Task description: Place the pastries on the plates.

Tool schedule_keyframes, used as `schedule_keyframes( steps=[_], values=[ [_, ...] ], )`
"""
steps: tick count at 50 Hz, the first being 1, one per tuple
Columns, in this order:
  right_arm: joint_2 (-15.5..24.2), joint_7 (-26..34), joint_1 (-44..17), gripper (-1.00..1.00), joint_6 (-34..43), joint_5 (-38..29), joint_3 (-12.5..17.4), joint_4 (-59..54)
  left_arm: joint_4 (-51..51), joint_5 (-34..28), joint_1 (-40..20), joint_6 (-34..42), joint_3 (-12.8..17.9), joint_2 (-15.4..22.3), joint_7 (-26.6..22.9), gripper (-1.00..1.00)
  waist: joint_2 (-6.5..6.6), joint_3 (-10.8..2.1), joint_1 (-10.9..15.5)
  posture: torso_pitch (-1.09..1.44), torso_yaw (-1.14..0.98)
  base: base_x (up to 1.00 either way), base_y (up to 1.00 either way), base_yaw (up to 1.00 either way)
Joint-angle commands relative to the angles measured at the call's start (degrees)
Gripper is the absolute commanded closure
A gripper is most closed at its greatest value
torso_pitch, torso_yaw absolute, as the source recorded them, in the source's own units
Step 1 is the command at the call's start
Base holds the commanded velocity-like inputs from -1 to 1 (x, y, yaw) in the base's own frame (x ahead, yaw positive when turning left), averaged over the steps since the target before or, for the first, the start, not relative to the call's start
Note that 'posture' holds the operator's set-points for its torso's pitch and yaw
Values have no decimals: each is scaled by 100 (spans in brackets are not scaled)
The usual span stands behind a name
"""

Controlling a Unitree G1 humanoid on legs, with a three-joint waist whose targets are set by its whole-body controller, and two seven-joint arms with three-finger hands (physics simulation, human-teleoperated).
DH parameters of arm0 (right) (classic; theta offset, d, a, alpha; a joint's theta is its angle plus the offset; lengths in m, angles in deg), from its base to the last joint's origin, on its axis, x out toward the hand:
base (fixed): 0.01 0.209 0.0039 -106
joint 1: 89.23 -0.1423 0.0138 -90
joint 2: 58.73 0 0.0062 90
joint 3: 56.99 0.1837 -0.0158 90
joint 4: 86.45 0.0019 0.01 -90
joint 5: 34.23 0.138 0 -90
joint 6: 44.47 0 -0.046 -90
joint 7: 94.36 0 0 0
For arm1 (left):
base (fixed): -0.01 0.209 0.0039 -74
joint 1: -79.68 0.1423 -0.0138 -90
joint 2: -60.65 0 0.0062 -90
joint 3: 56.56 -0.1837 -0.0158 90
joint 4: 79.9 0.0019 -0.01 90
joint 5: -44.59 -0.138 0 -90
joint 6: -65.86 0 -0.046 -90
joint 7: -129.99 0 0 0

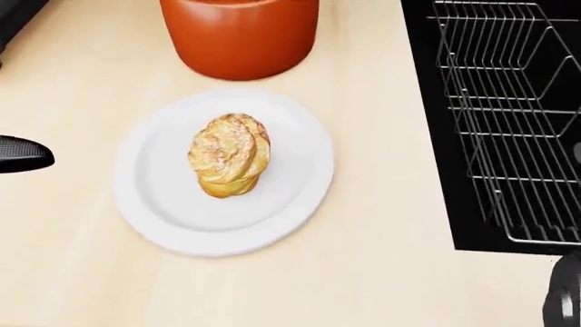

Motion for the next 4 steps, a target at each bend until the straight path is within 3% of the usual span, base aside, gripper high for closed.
schedule_keyframes(
  steps=[1, 4],
  values=[
    [133, -192, -173, -100, -218, 106, 18, 31, -96, 1, -183, -88, 73, 105, 50, -100, -4, -150, 11, 6, 0, 0, 0, 0],
    [251, -349, -163, -100, -243, 187, 48, -6, -91, 19, -189, -70, 98, 143, 79, -100, -8, -156, 0, 6, 0, 0, 0, 0]
  ],
)
